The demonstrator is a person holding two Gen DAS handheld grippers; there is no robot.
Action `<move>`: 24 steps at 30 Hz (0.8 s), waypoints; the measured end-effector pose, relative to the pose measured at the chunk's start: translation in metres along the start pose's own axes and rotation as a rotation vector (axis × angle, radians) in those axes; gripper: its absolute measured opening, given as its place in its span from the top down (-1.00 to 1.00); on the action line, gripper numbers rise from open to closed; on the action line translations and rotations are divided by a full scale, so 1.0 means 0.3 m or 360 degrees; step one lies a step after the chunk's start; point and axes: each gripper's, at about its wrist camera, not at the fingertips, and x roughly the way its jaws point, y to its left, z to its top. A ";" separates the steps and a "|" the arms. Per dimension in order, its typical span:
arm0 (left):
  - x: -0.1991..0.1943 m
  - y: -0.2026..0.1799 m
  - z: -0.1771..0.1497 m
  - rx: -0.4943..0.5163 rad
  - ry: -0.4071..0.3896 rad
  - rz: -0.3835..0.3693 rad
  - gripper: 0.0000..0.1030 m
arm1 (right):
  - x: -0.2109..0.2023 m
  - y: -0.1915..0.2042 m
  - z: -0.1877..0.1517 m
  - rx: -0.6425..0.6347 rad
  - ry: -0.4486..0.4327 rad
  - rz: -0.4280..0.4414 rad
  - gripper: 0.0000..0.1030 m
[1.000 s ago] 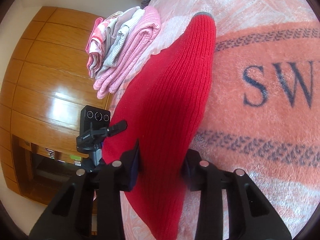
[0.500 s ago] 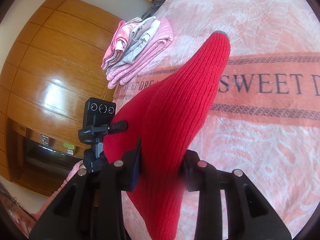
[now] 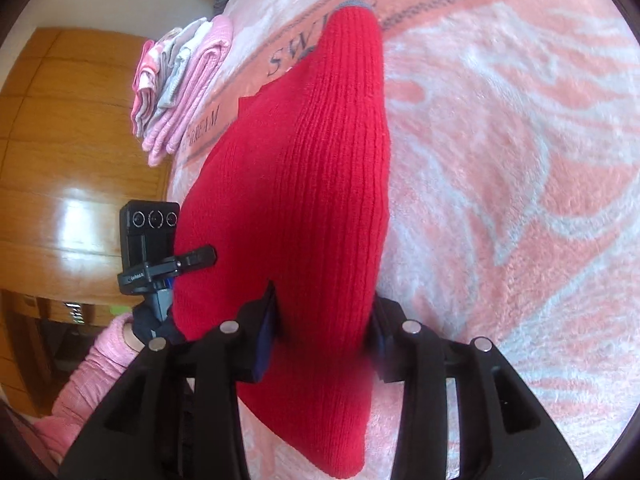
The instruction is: Fold small clothes
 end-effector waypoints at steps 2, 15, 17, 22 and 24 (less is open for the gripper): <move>0.002 -0.010 0.008 0.0014 0.0014 0.0009 0.26 | -0.003 0.010 -0.002 -0.0044 -0.0009 -0.0007 0.15; -0.028 -0.187 -0.141 0.0242 -0.0043 0.0346 -0.25 | -0.074 0.035 -0.198 -0.0145 -0.0010 -0.0019 -0.11; -0.020 -0.198 -0.181 0.0272 -0.0045 0.0382 -0.25 | -0.051 0.024 -0.248 -0.0147 0.0036 -0.0015 -0.11; 0.021 -0.236 -0.209 0.0443 -0.0036 0.0509 -0.28 | -0.020 -0.009 -0.300 -0.0094 0.0021 0.0087 -0.06; 0.031 -0.235 -0.197 0.0412 -0.0037 0.0492 -0.08 | -0.019 -0.015 -0.300 -0.0060 0.0039 0.0150 0.49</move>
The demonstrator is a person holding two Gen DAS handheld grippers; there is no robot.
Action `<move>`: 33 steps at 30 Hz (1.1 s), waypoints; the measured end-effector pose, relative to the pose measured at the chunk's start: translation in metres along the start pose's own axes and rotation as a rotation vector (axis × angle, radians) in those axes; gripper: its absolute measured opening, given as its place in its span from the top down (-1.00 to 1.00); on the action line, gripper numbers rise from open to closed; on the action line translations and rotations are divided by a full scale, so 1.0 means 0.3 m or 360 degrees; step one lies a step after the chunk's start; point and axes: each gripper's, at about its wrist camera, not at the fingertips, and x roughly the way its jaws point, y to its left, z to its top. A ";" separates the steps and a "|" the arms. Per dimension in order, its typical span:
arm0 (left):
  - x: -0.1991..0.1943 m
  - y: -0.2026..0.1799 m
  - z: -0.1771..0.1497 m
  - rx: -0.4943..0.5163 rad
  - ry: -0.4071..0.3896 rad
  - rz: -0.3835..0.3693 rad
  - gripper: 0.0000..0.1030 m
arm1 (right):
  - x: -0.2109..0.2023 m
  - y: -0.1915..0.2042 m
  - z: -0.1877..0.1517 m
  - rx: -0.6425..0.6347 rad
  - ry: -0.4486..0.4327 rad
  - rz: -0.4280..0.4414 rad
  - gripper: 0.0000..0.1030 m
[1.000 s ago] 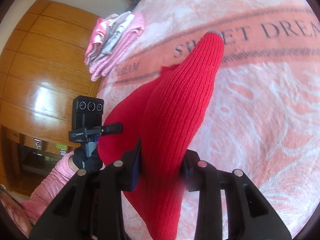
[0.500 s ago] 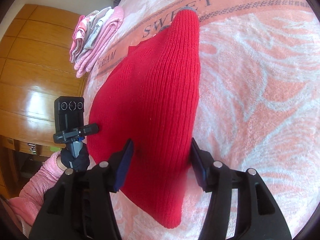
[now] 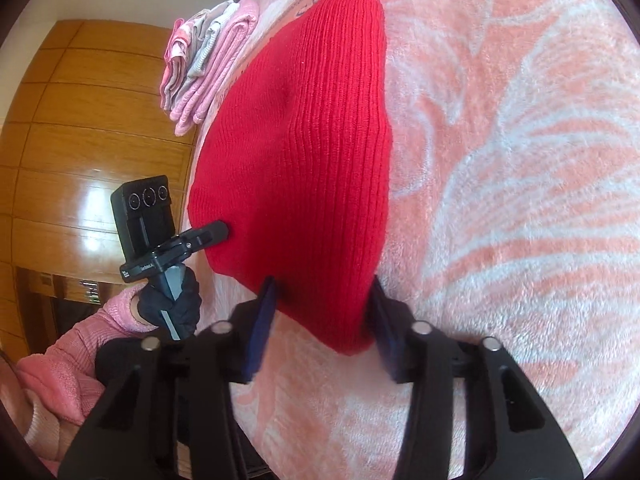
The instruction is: Fold small clothes
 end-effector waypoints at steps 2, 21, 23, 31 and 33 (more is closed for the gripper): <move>-0.006 0.015 -0.055 -0.0049 0.0089 -0.0064 0.41 | -0.008 0.008 -0.004 0.0001 0.0005 0.0033 0.59; 0.003 0.123 -0.095 -0.0198 0.0129 -0.0205 0.63 | -0.016 -0.009 -0.052 -0.0150 0.0027 -0.0266 0.69; 0.008 0.128 -0.102 -0.0221 0.0113 -0.0243 0.63 | -0.010 -0.009 -0.050 -0.0155 0.0025 -0.0277 0.70; -0.046 0.056 -0.110 -0.0130 0.0132 -0.0112 0.16 | -0.020 0.049 -0.053 -0.0213 0.0008 -0.0431 0.39; -0.076 0.023 -0.117 -0.0097 0.0120 -0.0047 0.08 | -0.034 0.070 -0.062 -0.0216 0.0006 -0.0460 0.39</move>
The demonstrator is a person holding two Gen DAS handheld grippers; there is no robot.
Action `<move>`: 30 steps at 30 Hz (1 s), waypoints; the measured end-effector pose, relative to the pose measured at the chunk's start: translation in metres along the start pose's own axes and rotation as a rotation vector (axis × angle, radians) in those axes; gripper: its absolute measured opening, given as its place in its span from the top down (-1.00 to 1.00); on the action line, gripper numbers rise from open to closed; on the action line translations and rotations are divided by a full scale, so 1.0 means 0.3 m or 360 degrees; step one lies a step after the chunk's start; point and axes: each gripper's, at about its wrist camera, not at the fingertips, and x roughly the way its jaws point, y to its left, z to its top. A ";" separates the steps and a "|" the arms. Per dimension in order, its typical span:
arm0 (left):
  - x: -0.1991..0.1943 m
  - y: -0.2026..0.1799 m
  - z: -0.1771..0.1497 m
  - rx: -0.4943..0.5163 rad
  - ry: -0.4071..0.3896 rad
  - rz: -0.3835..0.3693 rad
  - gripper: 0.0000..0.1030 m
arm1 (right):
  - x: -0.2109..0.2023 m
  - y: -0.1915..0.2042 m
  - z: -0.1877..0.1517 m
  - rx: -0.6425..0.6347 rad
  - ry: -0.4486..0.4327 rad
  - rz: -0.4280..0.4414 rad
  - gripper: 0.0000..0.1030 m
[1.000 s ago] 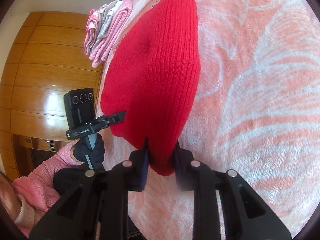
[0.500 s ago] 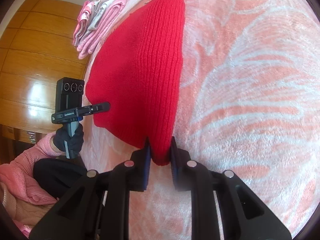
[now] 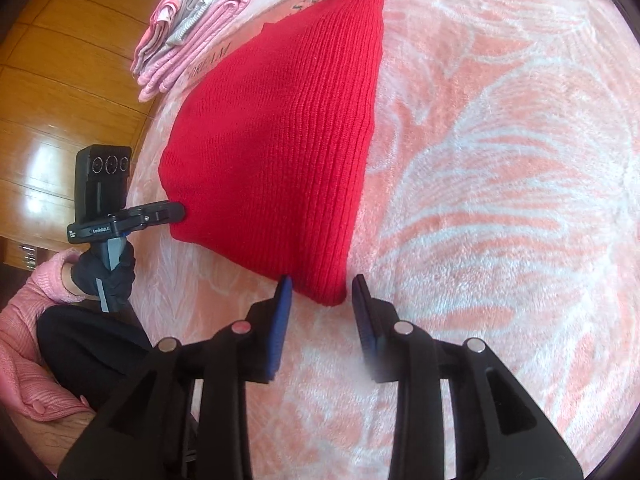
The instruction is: Fold small clothes
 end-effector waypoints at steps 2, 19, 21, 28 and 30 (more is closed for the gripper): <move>-0.027 -0.029 -0.013 -0.0002 -0.0019 0.0082 -0.06 | -0.025 0.023 0.000 0.0011 0.0000 -0.0027 0.39; -0.347 -0.490 -0.103 0.0036 -0.0477 0.0898 -0.66 | -0.306 0.422 -0.099 -0.0179 -0.0399 -0.0448 -0.52; -0.363 -0.509 -0.135 0.0005 -0.0485 0.0912 -0.66 | -0.325 0.432 -0.120 -0.0139 -0.0460 -0.0482 -0.64; -0.386 -0.574 -0.242 -0.0016 -0.0546 0.1047 -0.66 | -0.375 0.490 -0.226 -0.0055 -0.0729 -0.0535 -0.78; -0.384 -0.596 -0.277 0.0042 -0.0565 0.1063 -0.66 | -0.388 0.515 -0.255 -0.0057 -0.0823 -0.0593 -0.85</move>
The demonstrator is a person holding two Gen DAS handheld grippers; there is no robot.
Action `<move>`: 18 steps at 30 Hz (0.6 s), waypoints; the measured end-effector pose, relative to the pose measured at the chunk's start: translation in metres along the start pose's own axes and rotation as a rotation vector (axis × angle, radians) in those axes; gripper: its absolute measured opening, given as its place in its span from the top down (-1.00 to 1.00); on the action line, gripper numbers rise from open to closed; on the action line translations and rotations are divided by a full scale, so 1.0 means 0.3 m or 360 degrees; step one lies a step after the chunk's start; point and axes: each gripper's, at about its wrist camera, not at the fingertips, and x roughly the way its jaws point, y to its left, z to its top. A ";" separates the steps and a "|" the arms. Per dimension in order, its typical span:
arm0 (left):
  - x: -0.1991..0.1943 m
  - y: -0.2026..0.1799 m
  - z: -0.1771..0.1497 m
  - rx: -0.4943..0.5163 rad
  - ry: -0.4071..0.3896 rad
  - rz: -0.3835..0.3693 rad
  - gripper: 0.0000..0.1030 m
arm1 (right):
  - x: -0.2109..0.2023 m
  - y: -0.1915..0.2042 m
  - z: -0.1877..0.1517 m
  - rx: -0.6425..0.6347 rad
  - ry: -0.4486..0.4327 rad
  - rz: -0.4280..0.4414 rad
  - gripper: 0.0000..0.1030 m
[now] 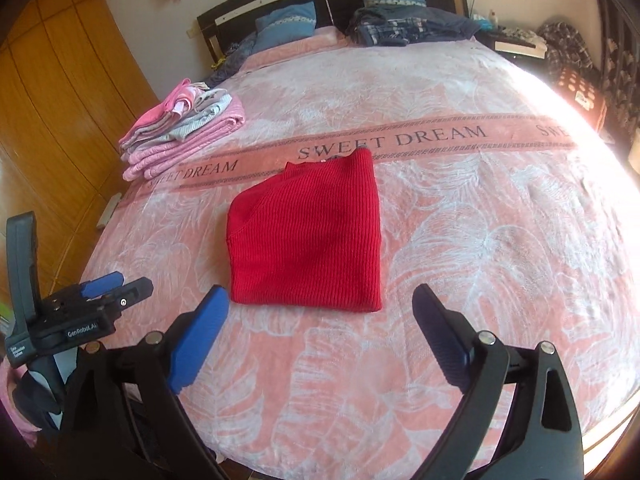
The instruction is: Fold small clothes
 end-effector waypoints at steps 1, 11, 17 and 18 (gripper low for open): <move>-0.014 -0.002 -0.013 0.0000 -0.0019 0.0002 -0.66 | -0.014 0.007 -0.009 0.0001 -0.0038 -0.0010 -0.85; -0.088 -0.007 -0.098 -0.0023 -0.0176 0.0156 -0.67 | -0.071 0.086 -0.067 -0.0126 -0.0187 -0.0134 -0.90; -0.104 -0.017 -0.116 -0.0006 -0.0226 0.0229 -0.73 | -0.018 0.124 -0.083 -0.0223 -0.0087 -0.0274 -0.91; -0.105 -0.019 -0.116 -0.0001 -0.0230 0.0237 -0.73 | -0.013 0.130 -0.087 -0.0231 -0.0081 -0.0274 -0.91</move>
